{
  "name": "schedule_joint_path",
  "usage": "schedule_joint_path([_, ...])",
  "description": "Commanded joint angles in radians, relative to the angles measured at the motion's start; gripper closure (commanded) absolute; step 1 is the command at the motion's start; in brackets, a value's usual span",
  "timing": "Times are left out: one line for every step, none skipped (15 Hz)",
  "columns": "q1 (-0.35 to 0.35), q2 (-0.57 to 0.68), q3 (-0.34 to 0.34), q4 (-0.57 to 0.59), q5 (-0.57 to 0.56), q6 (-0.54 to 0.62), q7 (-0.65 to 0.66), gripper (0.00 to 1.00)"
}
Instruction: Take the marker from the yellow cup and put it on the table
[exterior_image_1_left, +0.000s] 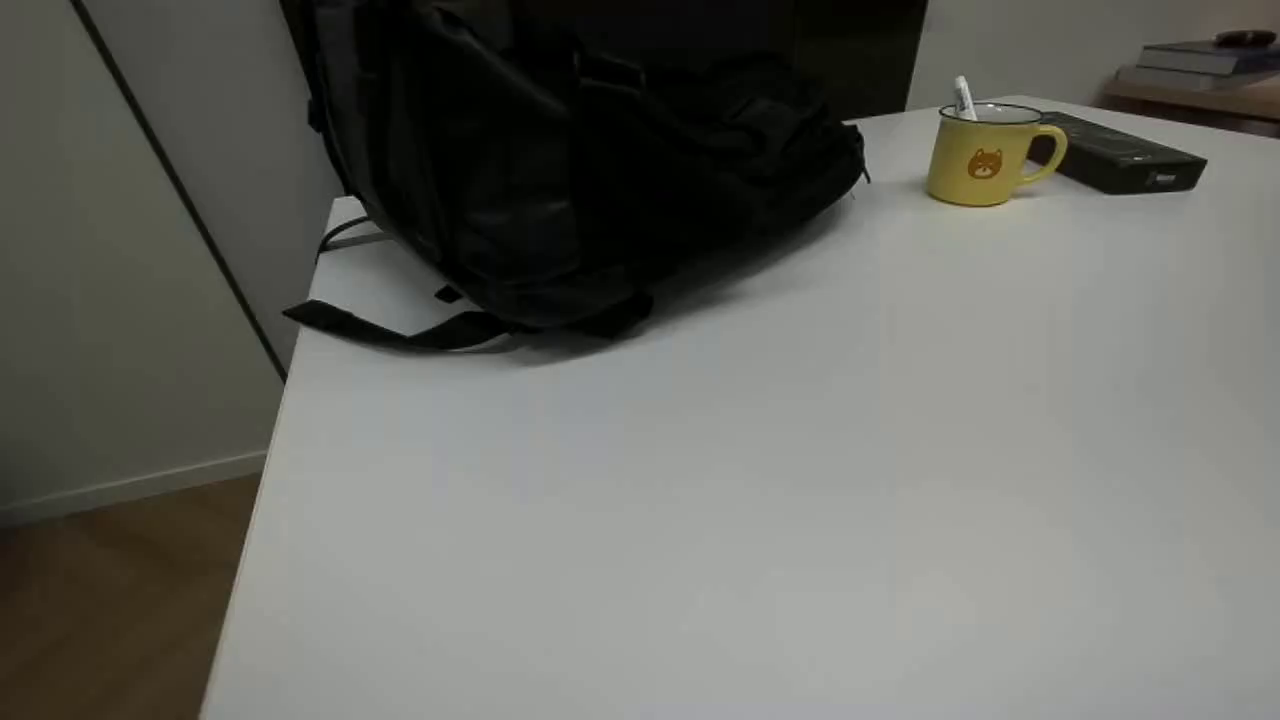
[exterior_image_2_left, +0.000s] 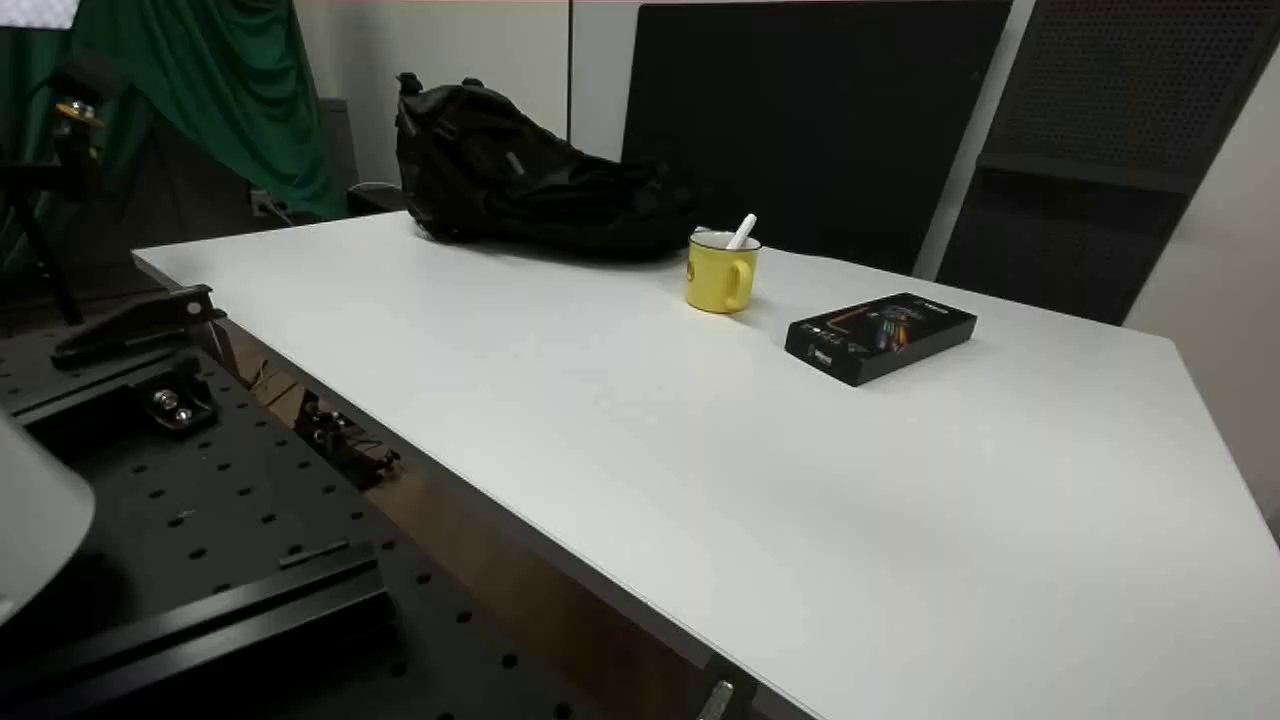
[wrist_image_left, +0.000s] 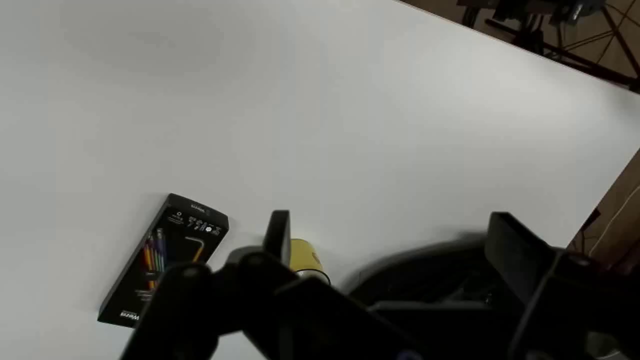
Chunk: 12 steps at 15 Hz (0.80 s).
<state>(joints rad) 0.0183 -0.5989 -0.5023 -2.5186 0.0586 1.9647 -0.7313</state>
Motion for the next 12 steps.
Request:
schedule_joint_path([-0.047, 0.015, 0.041, 0.002, 0.029, -0.003, -0.025, 0.0])
schedule_joint_path([-0.047, 0.015, 0.041, 0.002, 0.029, -0.003, -0.025, 0.0])
schedule_joint_path([-0.047, 0.015, 0.041, 0.002, 0.029, -0.003, -0.025, 0.0])
schedule_joint_path([-0.047, 0.015, 0.041, 0.002, 0.029, -0.003, -0.025, 0.0])
schedule_joint_path([-0.047, 0.015, 0.041, 0.002, 0.029, -0.003, -0.025, 0.0])
schedule_joint_path([-0.047, 0.015, 0.041, 0.002, 0.029, -0.003, -0.025, 0.0])
schedule_joint_path([-0.047, 0.015, 0.041, 0.002, 0.029, -0.003, -0.025, 0.0])
schedule_joint_path([-0.047, 0.015, 0.041, 0.002, 0.029, -0.003, -0.025, 0.0])
schedule_joint_path([-0.036, 0.044, 0.036, 0.006, 0.04, -0.003, -0.04, 0.0])
schedule_joint_path([-0.03, 0.077, 0.036, 0.012, 0.055, 0.002, -0.055, 0.0])
schedule_joint_path([-0.025, 0.111, 0.036, 0.018, 0.075, 0.011, -0.068, 0.0])
schedule_joint_path([-0.014, 0.167, 0.035, 0.03, 0.103, 0.022, -0.082, 0.0])
